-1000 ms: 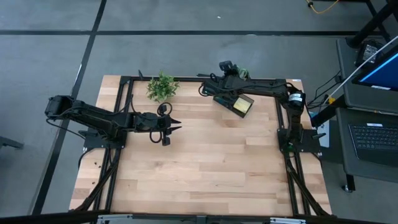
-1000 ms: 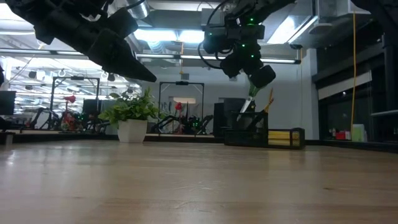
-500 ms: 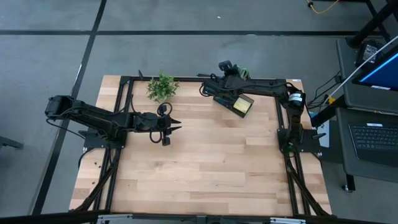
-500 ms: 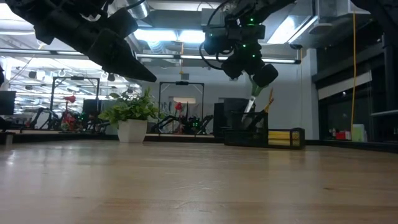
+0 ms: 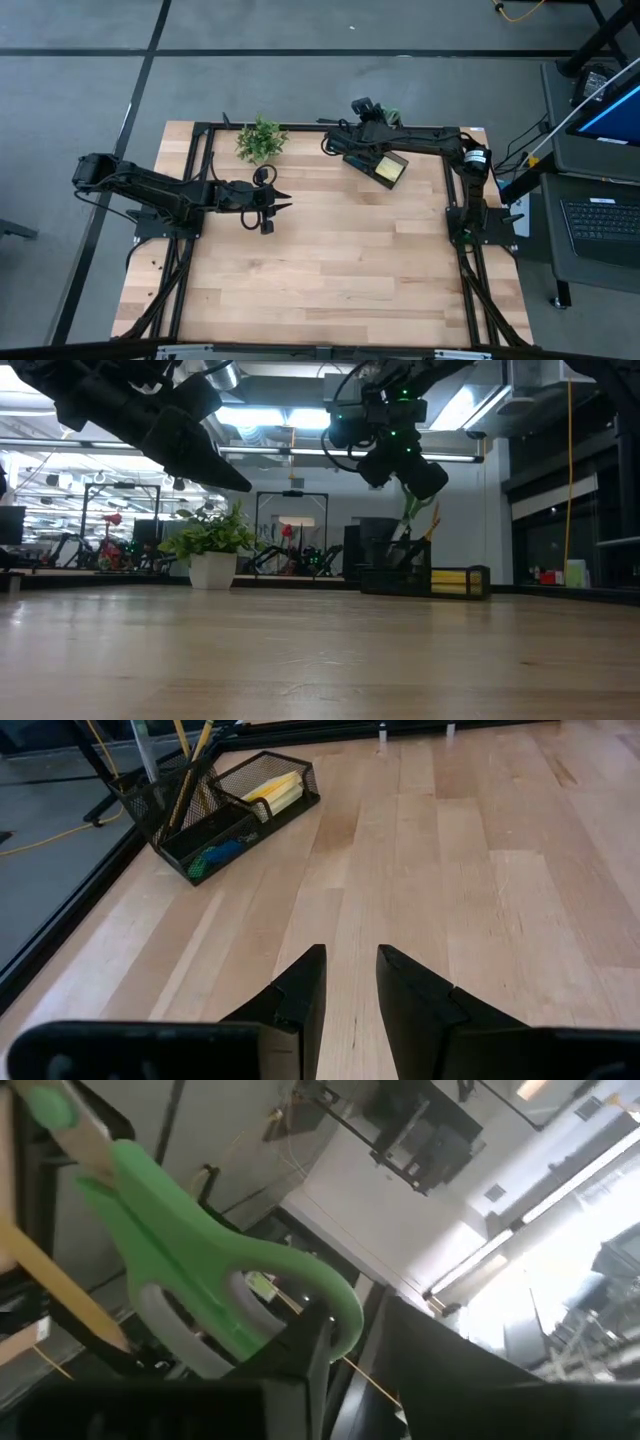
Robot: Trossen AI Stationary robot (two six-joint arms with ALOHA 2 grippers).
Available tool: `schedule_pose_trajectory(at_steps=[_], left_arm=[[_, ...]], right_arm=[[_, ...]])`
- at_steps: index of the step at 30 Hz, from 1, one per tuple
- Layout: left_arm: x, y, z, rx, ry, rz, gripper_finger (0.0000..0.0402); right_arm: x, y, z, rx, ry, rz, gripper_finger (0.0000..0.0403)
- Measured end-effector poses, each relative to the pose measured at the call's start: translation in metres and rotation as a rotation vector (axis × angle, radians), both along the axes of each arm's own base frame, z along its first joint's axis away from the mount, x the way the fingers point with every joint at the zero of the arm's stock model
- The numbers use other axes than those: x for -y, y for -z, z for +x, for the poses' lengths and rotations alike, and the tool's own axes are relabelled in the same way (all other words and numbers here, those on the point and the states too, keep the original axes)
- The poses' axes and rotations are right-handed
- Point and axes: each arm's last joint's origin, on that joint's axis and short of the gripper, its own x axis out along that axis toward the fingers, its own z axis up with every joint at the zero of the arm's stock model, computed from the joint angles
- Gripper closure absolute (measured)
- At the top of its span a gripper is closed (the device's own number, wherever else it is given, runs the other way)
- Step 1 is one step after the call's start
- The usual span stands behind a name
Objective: Pick and place office supplies into organizer
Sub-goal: Put the green scissors into the black desk organizer
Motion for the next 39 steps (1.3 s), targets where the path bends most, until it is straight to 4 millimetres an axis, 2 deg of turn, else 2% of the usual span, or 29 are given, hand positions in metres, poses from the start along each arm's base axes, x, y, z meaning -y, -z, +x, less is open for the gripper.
schedule_pose_trajectory(at_steps=[12,23,29,33,39], left_arm=[[0.000,0.000,0.000,0.000,0.000,0.000,0.0315],[0.000,0.000,0.000,-0.003,0.001,0.000,0.0315],[0.000,0.000,0.000,-0.004,0.007,-0.003,0.0315],[0.000,0.000,0.000,-0.003,0.007,-0.003,0.0315],[0.000,0.000,0.000,-0.003,0.008,-0.003,0.0315]], right_arm=[[-0.003,0.003,0.002,0.022,-0.018,0.079,0.0302],[-0.004,0.028,0.011,-0.019,-0.028,0.165,0.0301],[-0.011,0.028,0.014,-0.005,-0.046,0.162,0.0301],[-0.019,0.032,0.017,0.031,-0.076,0.296,0.0301],[-0.025,0.032,0.017,0.060,-0.071,0.293,0.0301]])
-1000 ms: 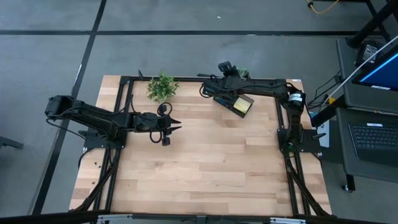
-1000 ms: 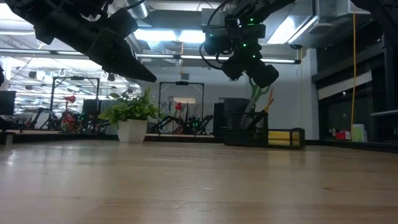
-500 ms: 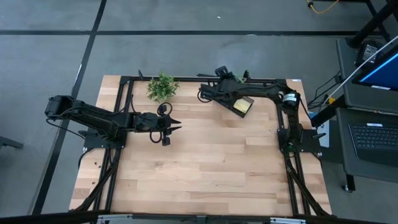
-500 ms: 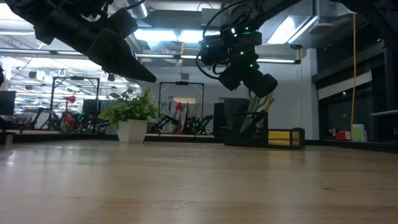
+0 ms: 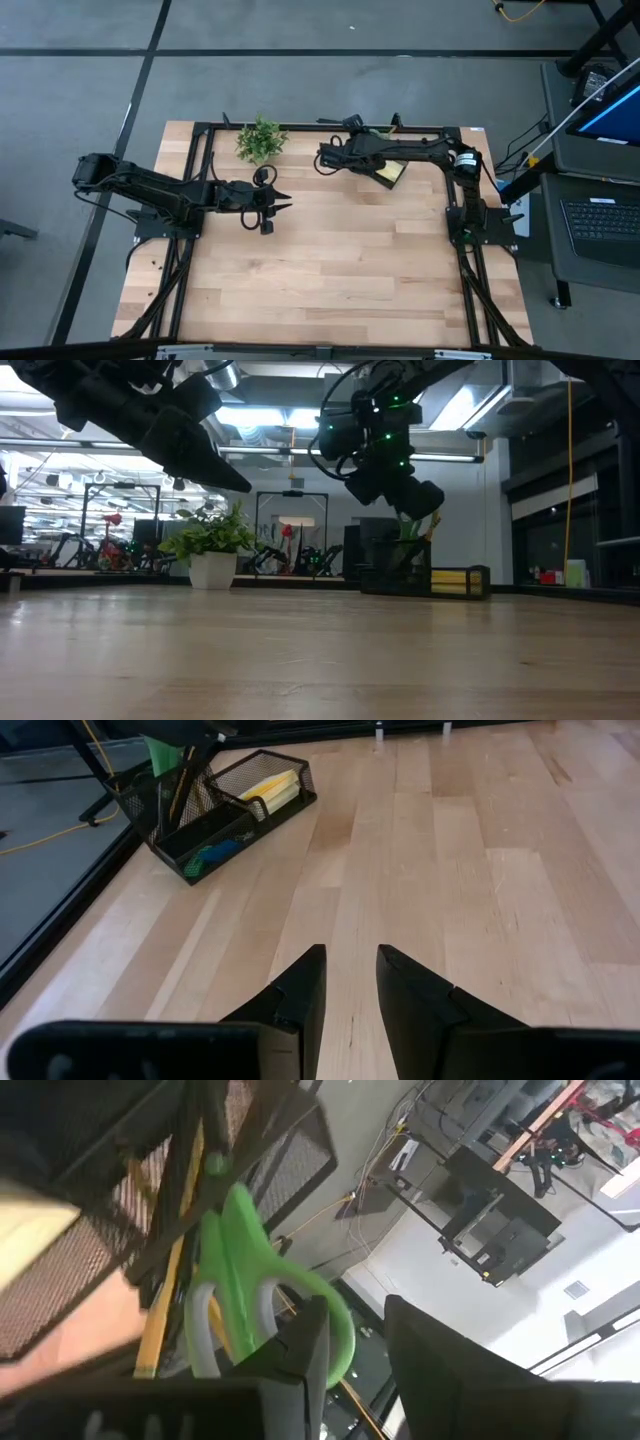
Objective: Pick and place office supplies into organizer
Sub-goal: Put the green scissors into the black desk organizer, then return to Home Position
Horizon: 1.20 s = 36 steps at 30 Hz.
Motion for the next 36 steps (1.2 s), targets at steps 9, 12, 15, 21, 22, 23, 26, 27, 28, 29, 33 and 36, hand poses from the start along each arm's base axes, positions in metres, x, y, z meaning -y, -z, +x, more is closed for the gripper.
schedule_pose_trajectory(at_steps=[9,12,15,21,22,23,26,27,28,29,33,36], left_arm=[[0.000,0.000,0.000,0.000,0.000,0.000,0.0315],[0.000,0.000,0.000,0.000,0.000,0.000,0.0315],[0.000,0.000,0.000,0.000,0.000,0.000,0.0315],[0.000,0.000,0.000,0.000,0.000,0.000,0.0315],[0.000,0.000,0.000,0.000,0.000,0.000,0.0315],[0.000,0.000,0.000,0.000,0.000,0.000,0.0315],[0.000,0.000,0.000,0.000,0.000,0.000,0.0315],[0.000,0.000,0.000,0.000,0.000,0.000,0.0315],[0.000,0.000,0.000,0.000,0.000,0.000,0.0315],[0.000,0.000,0.000,0.000,0.000,0.000,0.0315],[0.000,0.000,0.000,0.000,0.000,0.000,0.0315],[0.000,0.000,0.000,-0.005,0.011,0.016,0.0315]], right_arm=[[-0.014,-0.003,0.002,0.002,-0.023,0.000,0.0302],[-0.021,-0.003,0.001,-0.022,-0.034,0.016,0.0302],[-0.027,-0.002,-0.002,-0.023,-0.023,0.055,0.0302],[-0.030,-0.012,-0.003,0.067,0.044,0.071,0.0302],[-0.030,-0.016,-0.001,0.095,0.055,0.077,0.0302],[-0.030,-0.021,0.000,0.126,0.068,0.083,0.0302],[-0.029,-0.043,0.005,0.232,0.094,0.106,0.0302],[-0.029,-0.051,0.007,0.270,0.099,0.117,0.0302],[-0.029,-0.059,0.009,0.305,0.106,0.126,0.0302],[-0.029,-0.068,0.010,0.339,0.111,0.128,0.0302],[-0.031,-0.098,0.009,0.460,0.144,0.131,0.0302],[-0.037,-0.116,0.006,0.545,0.183,0.148,0.0315]])
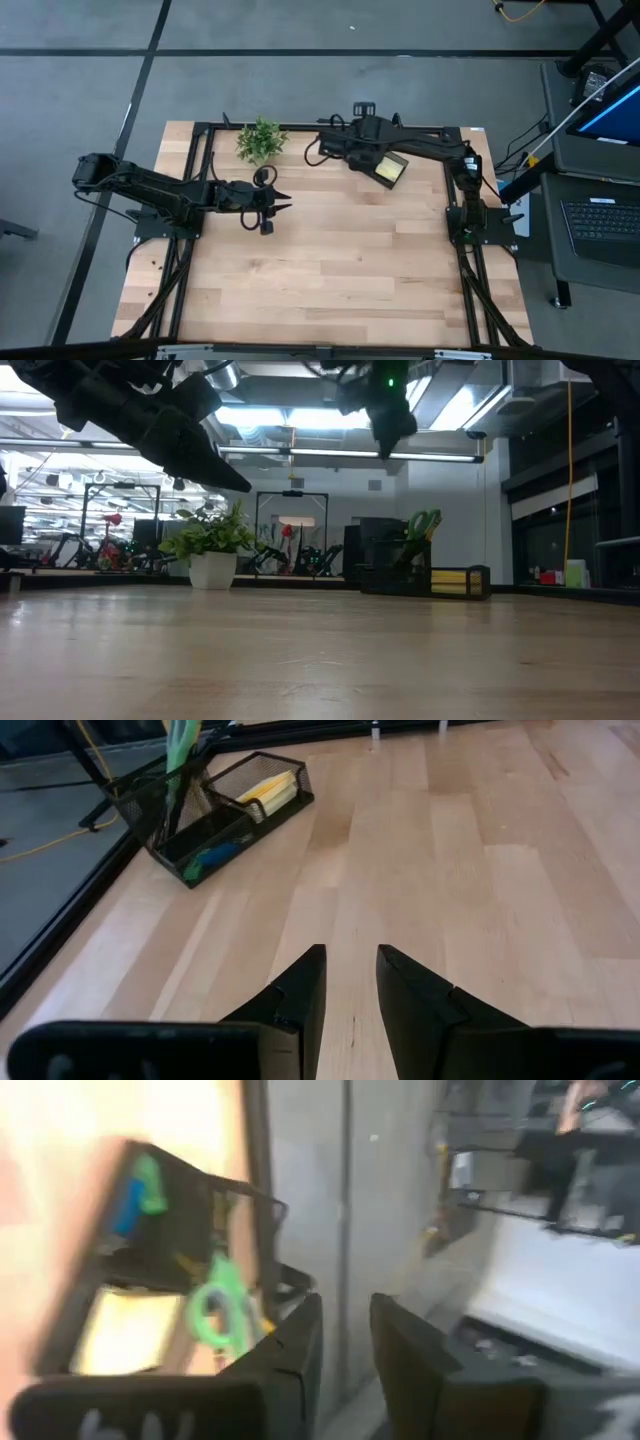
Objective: Pick and place office supplies into organizer
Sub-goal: Return to Home Position
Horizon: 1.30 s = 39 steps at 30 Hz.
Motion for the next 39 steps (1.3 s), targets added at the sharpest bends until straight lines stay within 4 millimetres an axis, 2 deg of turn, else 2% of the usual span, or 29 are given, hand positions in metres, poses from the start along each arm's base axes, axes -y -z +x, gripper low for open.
schedule_pose_trajectory(at_steps=[6,10,14,20,25,28,33,39], left_arm=[[0.001,0.000,0.000,-0.004,0.036,0.008,0.0316],[0.003,-0.001,0.001,0.007,0.047,0.017,0.0316],[0.009,-0.003,0.001,0.019,0.081,0.026,0.0316],[0.024,-0.009,-0.004,0.048,0.142,0.041,0.0327],[0.036,-0.016,-0.010,0.077,0.192,0.045,0.0365],[0.041,-0.013,-0.014,0.102,0.219,0.042,0.0393],[0.038,0.002,-0.028,0.222,0.234,0.056,0.0399],[0.024,0.008,-0.047,0.335,0.189,0.018,0.0400]], right_arm=[[-0.018,-0.017,-0.003,0.161,0.051,0.117,0.0393],[-0.036,-0.019,-0.002,0.234,0.069,0.160,0.0396],[-0.067,-0.017,0.002,0.260,0.031,0.163,0.0398],[-0.109,0.007,-0.004,0.269,0.011,0.126,0.0399],[-0.134,0.044,-0.023,0.363,-0.018,0.166,0.0400],[-0.147,0.062,-0.037,0.450,-0.073,0.241,0.0399],[-0.159,0.075,-0.064,0.621,-0.190,0.328,0.0399],[-0.153,0.082,-0.094,0.814,-0.292,0.365,0.0399]])
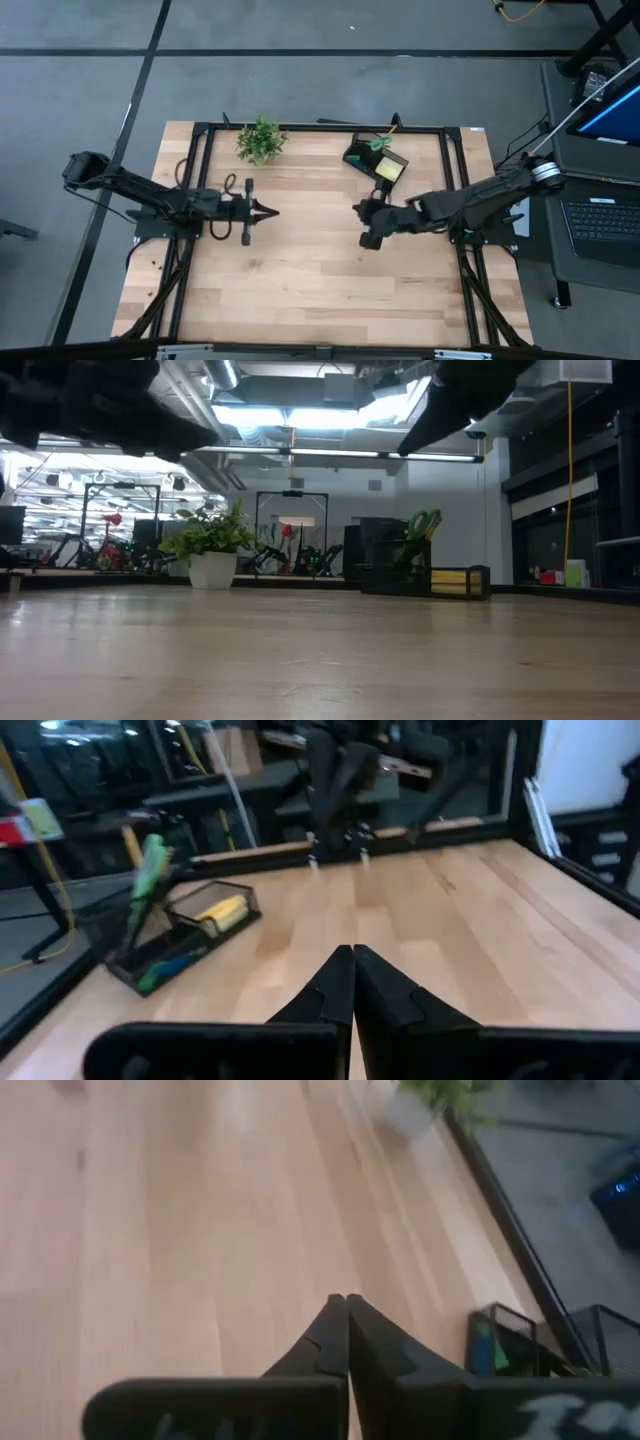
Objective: Pick and place office supplies into organizer
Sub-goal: Return to Home Position
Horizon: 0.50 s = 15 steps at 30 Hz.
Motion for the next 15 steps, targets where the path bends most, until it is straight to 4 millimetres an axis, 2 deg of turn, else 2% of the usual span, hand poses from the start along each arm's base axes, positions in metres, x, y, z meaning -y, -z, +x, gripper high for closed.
schedule_pose_trajectory(at_steps=[9,15], left_arm=[[-0.025,-0.012,-0.015,0.099,0.023,-0.012,0.0401],[-0.039,-0.014,-0.027,0.081,-0.067,-0.018,0.0400]], right_arm=[[0.023,-0.004,-0.031,0.245,-0.143,0.055,0.0398],[0.039,-0.007,-0.045,0.283,-0.138,0.050,0.0398]])
